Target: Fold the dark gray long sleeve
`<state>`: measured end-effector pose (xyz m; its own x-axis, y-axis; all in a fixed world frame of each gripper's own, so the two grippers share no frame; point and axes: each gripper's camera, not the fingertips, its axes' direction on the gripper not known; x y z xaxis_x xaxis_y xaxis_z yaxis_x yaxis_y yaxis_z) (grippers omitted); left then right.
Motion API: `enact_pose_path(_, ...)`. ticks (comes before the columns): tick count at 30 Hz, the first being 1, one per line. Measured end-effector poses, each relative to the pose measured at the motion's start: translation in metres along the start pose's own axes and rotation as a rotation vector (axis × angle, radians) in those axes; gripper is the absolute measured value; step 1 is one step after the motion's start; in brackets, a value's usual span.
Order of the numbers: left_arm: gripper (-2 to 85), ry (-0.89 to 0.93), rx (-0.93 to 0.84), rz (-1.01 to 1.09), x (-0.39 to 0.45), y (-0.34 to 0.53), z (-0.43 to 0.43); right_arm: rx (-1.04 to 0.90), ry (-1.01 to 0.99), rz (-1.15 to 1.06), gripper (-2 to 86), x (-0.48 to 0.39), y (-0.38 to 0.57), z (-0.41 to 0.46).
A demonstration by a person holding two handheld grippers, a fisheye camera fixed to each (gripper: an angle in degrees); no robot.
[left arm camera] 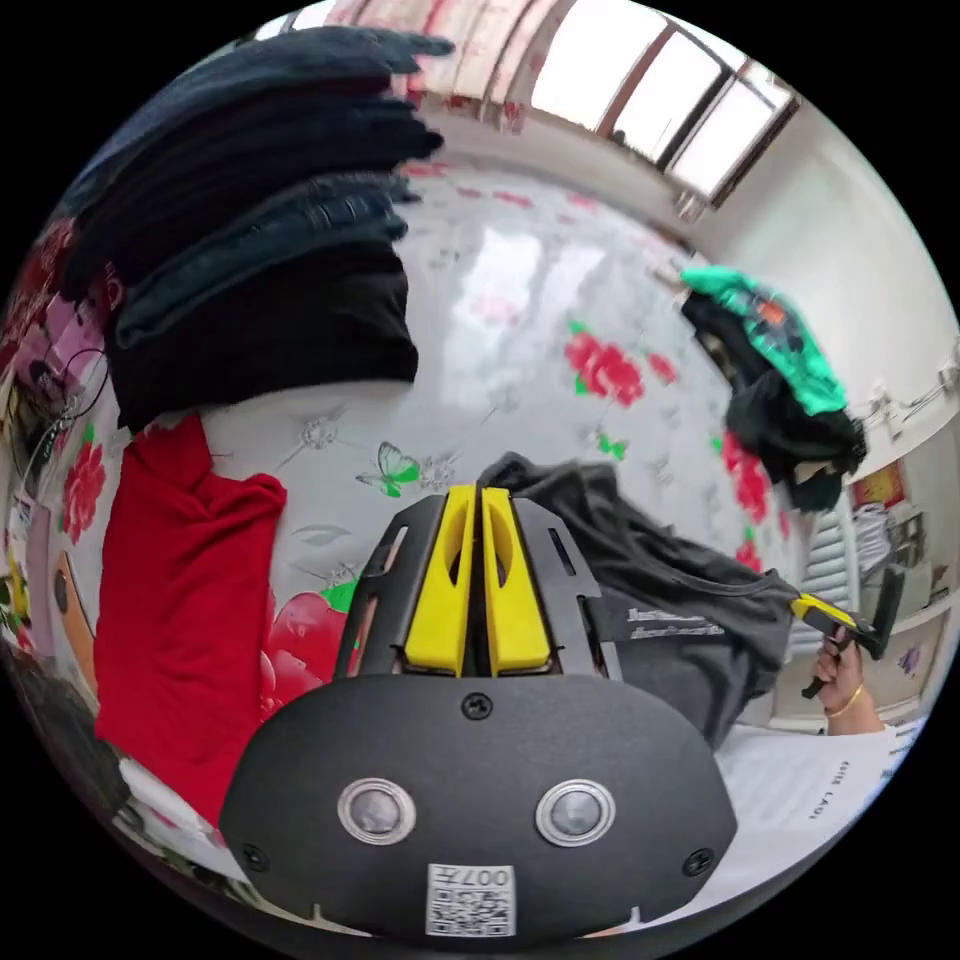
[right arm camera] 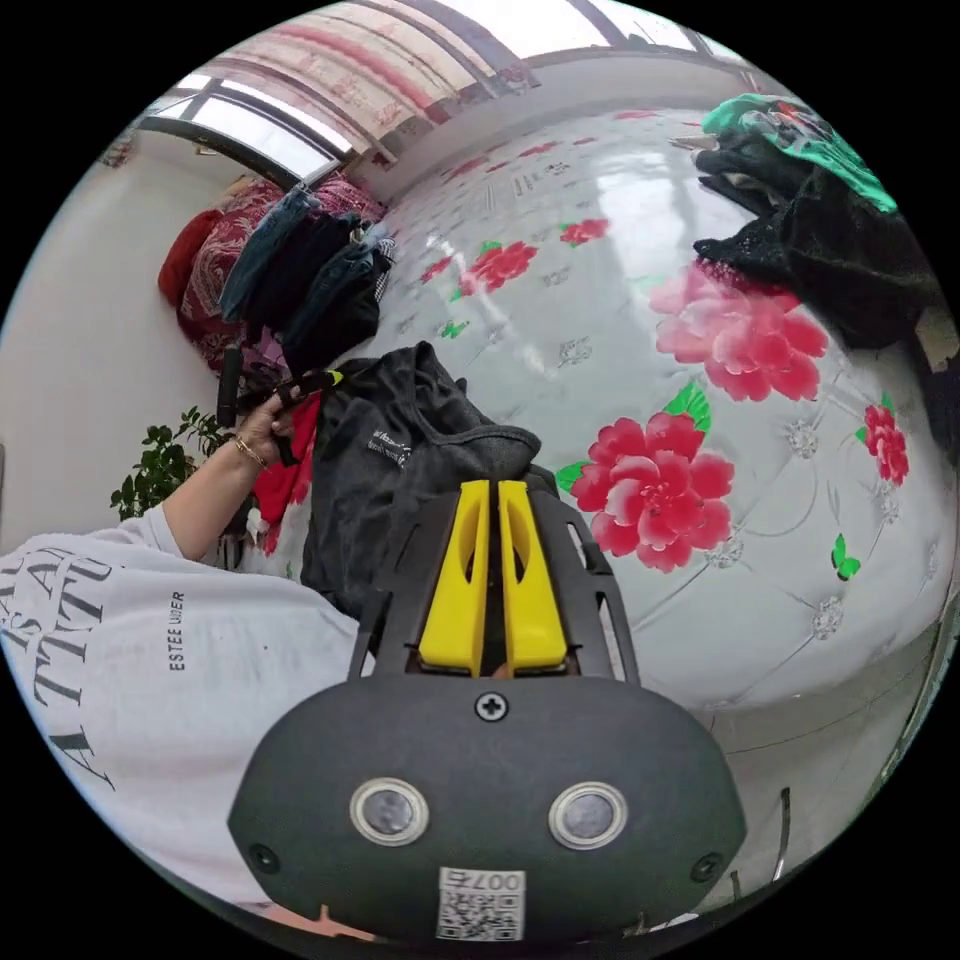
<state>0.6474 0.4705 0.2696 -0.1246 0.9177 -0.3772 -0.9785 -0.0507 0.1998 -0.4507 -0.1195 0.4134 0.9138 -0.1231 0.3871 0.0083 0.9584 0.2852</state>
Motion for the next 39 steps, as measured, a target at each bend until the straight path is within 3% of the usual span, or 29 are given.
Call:
enact_pose_path(6, -0.9, 0.245, 0.432, -0.008, -0.006, 0.063, -0.154, 0.331, 0.071, -0.122, -0.2, -0.031, 0.005, -0.102)
enact_pose_path(11, -1.0, 0.399, 0.889, 0.225, 0.015, 0.151, -0.301, 0.657, 0.094, -0.253, -0.2, -0.074, 0.040, -0.183)
enact_pose_path(17, -1.0, 0.451, 1.303, 0.389, 0.040, 0.242, -0.404, 0.944, 0.054, -0.437, -0.2, -0.121, 0.094, -0.274)
enact_pose_path(23, -1.0, 0.390, 1.537, 0.404, 0.070, 0.276, -0.443, 1.161, 0.146, -0.608, -0.2, -0.169, 0.109, -0.322)
enact_pose_path(27, -0.9, 0.286, 1.496, 0.308, 0.082, 0.242, -0.446, 1.119, 0.170, -0.680, -0.2, -0.179, 0.044, -0.323)
enact_pose_path(30, -0.6, 0.185, 1.319, 0.216, 0.082, 0.174, -0.430, 0.979, 0.224, -0.665, -0.1, -0.179, -0.043, -0.299)
enact_pose_path(33, 0.8, 0.071, 1.049, 0.103, 0.071, 0.077, -0.382, 0.756, 0.240, -0.608, 0.2, -0.166, -0.139, -0.248)
enact_pose_path(35, 6.4, -0.022, 0.788, 0.045, 0.057, 0.002, -0.319, 0.605, 0.250, -0.561, 0.5, -0.152, -0.183, -0.207)
enact_pose_path(37, 8.2, -0.113, 0.581, -0.025, 0.045, -0.033, -0.270, 0.460, 0.357, -0.412, 1.5, -0.123, -0.209, -0.153)
enact_pose_path(39, 9.1, -0.168, 0.483, -0.065, 0.034, -0.038, -0.233, 0.360, 0.361, -0.373, 2.4, -0.095, -0.203, -0.118)
